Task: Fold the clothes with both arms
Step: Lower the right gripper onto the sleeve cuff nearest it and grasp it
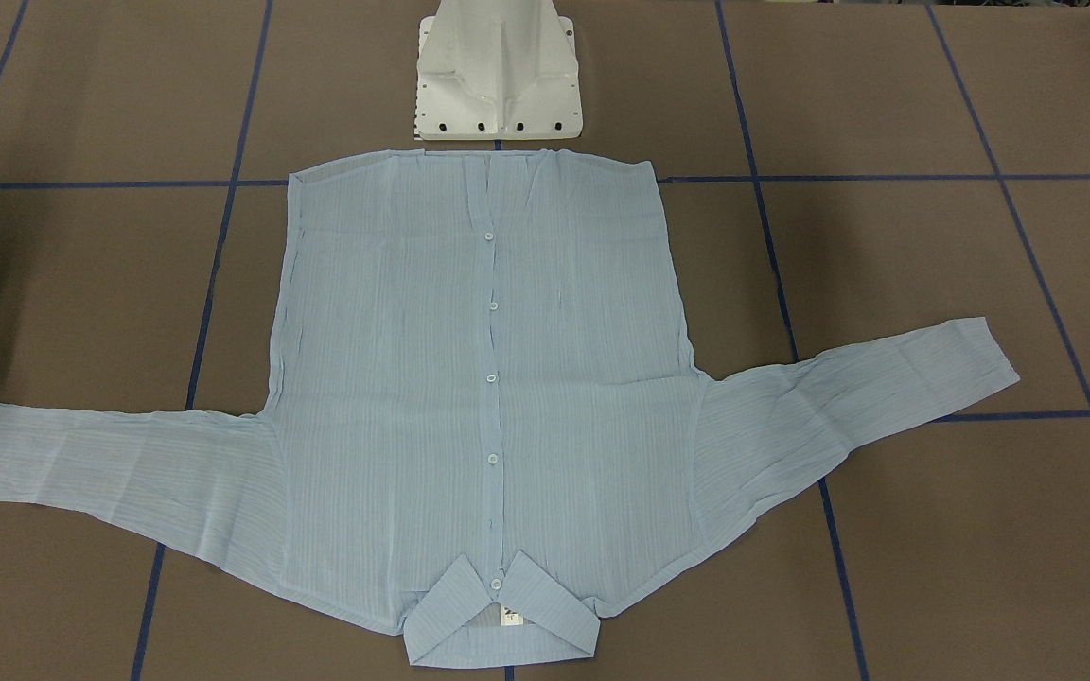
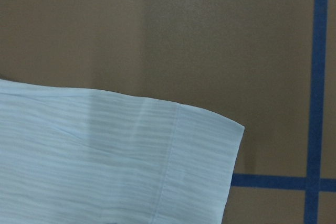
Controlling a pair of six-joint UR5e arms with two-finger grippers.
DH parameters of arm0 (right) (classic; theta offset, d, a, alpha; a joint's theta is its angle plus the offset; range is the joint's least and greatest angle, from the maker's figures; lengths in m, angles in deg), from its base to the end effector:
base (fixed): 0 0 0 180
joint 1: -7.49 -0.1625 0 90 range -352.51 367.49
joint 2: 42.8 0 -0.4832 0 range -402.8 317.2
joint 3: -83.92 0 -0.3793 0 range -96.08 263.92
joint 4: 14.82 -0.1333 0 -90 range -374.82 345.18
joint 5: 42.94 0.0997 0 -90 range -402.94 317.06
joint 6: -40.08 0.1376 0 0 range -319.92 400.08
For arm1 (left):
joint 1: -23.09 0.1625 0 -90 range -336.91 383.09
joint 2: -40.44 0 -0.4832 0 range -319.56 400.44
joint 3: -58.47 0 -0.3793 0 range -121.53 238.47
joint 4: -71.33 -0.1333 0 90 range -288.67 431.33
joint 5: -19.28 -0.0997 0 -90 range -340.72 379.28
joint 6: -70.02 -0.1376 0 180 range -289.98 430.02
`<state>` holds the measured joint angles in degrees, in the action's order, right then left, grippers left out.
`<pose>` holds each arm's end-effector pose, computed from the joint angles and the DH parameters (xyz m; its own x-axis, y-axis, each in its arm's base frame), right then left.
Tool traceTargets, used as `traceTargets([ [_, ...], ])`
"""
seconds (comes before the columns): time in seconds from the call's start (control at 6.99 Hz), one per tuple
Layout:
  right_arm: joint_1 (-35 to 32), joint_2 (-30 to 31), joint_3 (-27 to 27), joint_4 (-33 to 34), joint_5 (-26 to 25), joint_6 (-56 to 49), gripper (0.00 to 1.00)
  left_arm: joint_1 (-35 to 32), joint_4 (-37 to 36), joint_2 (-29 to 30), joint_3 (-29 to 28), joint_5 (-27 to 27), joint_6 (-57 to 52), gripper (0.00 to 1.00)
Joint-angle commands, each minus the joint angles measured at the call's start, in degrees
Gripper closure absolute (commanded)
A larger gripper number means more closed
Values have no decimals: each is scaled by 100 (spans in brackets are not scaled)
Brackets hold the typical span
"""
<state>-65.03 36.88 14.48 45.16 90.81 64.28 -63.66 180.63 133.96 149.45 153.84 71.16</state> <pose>-0.1400 -0.5716 0.7651 0.6802 -0.0336 0.7323 0.0042 0.9991 0.0419 -0.0062 -0.5398 0.6645 0.6962 0.3049 -0.6499 -0.0380 0.9197 0.3907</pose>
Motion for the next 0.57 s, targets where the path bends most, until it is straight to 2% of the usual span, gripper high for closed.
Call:
traceTargets([
  [0.0,150,-136,262,14,-24,-21,14,0,4,0,-1,0,0,0],
  [0.43,177,-216,334,40,-15,-4,19,0,-5,0,-1,0,0,0],
])
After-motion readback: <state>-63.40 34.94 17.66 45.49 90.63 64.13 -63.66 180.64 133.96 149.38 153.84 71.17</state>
